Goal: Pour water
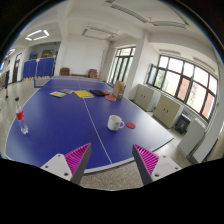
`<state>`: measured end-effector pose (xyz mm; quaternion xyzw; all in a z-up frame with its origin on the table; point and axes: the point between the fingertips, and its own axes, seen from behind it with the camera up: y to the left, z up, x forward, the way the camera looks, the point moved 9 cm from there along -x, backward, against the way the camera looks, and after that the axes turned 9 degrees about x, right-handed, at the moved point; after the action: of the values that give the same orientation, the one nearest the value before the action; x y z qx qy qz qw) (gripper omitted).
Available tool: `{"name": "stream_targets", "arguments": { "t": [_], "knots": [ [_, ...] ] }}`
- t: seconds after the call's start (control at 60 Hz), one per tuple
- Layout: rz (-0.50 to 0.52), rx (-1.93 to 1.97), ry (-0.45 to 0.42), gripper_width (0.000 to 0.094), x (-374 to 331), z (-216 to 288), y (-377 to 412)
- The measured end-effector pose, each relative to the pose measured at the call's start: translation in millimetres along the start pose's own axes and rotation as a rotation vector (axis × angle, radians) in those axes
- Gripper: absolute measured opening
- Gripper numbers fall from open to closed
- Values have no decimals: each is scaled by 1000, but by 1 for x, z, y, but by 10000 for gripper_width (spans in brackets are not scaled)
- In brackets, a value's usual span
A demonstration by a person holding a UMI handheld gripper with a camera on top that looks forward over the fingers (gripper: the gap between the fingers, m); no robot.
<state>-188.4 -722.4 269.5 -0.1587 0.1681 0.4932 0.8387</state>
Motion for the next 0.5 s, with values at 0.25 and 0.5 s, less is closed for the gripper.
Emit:
{"name": "stream_targets", "arguments": {
  "t": [0.25, 0.5],
  "knots": [
    [99, 17, 131, 853, -1, -95, 123],
    [370, -3, 126, 853, 13, -121, 324]
  ]
}}
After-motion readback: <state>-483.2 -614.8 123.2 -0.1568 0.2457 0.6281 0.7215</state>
